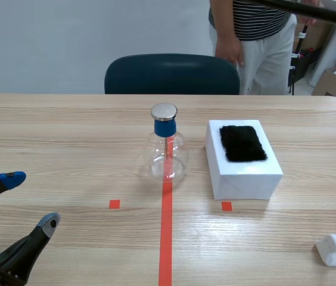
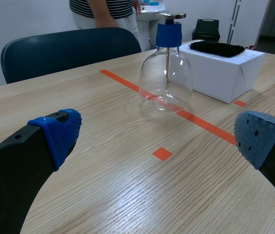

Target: Do the electroscope experiment. hold the rod still at the electroscope

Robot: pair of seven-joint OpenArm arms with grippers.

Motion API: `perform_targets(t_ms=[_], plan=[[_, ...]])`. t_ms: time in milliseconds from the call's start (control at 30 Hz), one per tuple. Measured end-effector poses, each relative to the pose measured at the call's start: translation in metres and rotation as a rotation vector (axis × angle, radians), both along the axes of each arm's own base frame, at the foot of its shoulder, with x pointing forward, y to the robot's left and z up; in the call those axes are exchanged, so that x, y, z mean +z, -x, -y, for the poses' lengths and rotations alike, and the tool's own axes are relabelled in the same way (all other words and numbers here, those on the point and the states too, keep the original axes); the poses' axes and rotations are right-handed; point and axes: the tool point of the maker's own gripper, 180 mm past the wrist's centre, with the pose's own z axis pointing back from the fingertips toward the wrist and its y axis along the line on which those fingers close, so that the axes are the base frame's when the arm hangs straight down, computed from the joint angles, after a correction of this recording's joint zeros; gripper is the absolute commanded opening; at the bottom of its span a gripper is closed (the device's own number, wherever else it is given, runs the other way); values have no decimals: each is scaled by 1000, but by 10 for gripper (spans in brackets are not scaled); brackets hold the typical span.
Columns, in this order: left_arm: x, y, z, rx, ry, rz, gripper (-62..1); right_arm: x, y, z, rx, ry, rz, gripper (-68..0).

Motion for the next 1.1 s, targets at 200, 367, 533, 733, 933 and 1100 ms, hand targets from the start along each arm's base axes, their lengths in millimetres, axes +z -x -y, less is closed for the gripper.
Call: perform_targets(t_ms=[200, 367, 533, 733, 933, 1100], plan=[[0, 0, 0, 0, 0, 0, 14, -29, -4, 28, -52, 69, -66, -676], [0, 0, 0, 0, 0, 0, 14, -29, -16, 46, -95, 77, -49, -676], [0, 0, 0, 0, 0, -1, 14, -21, -33, 42, -53, 119, -42, -676], [0, 0, 0, 0, 0, 0, 14, -17, -51, 11, 24, 201, -4, -676], [0, 0, 0, 0, 0, 0, 14, -27, -59, -36, 143, 282, 3, -676], [0, 0, 0, 0, 0, 0, 14, -26, -65, -45, 164, 373, 6, -676]])
